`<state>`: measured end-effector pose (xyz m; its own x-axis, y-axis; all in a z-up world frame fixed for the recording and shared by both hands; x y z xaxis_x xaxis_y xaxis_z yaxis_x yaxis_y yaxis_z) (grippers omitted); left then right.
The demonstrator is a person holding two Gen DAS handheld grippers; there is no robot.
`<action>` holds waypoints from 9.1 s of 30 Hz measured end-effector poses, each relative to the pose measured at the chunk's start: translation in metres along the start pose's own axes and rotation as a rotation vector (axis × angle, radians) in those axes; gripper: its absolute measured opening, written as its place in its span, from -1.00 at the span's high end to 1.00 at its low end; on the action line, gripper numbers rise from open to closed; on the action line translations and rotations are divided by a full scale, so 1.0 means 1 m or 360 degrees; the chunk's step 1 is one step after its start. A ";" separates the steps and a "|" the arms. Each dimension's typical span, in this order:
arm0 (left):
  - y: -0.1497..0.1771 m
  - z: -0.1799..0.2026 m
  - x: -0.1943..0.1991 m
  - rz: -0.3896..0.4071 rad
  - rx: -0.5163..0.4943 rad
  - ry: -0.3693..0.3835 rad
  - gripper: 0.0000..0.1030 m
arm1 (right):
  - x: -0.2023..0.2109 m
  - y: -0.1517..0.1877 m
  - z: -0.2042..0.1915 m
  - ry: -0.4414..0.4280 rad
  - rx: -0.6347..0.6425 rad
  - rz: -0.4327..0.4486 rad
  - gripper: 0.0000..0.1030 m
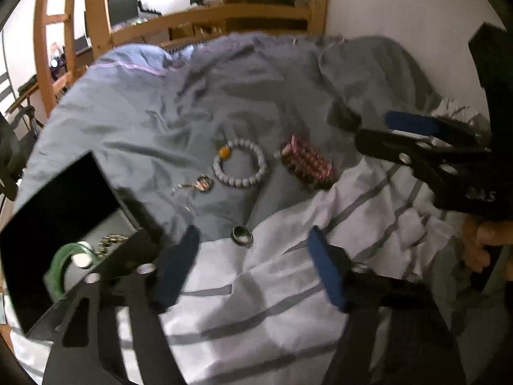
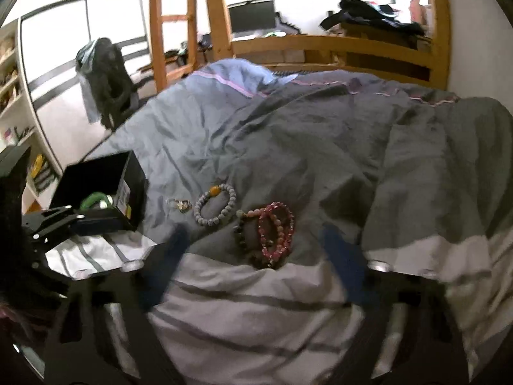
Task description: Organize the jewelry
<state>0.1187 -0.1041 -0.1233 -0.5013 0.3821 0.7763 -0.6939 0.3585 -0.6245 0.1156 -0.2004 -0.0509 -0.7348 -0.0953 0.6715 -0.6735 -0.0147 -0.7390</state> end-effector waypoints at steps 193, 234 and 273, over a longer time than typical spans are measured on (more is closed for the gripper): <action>0.029 -0.204 0.115 0.0101 0.0773 -0.0362 0.28 | -0.040 -0.055 -0.240 -0.0996 0.0041 -0.0050 0.38; -0.042 -0.053 0.034 0.0253 0.0272 -0.0045 -0.82 | 0.013 -0.013 0.003 0.0126 -0.0105 -0.0020 -0.92; -0.051 -0.026 -0.081 -0.0091 0.0098 0.0174 0.85 | -0.083 0.033 -0.023 -0.0081 -0.0007 -0.0360 0.82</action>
<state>0.2080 -0.1316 -0.1569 -0.4030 0.4544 0.7944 -0.7519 0.3305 -0.5705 0.1525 -0.1697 -0.1297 -0.5601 -0.1399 0.8165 -0.8211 -0.0372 -0.5696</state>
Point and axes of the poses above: each gripper's, at about its wrist camera, not at the fingertips, and x roughly against the way its jaws point, z to its right, y to its underside, the point moved 8 cm from there along -x, roughly the way its jaws point, and after that the axes turned 7 degrees about y, right-handed, at the moved point
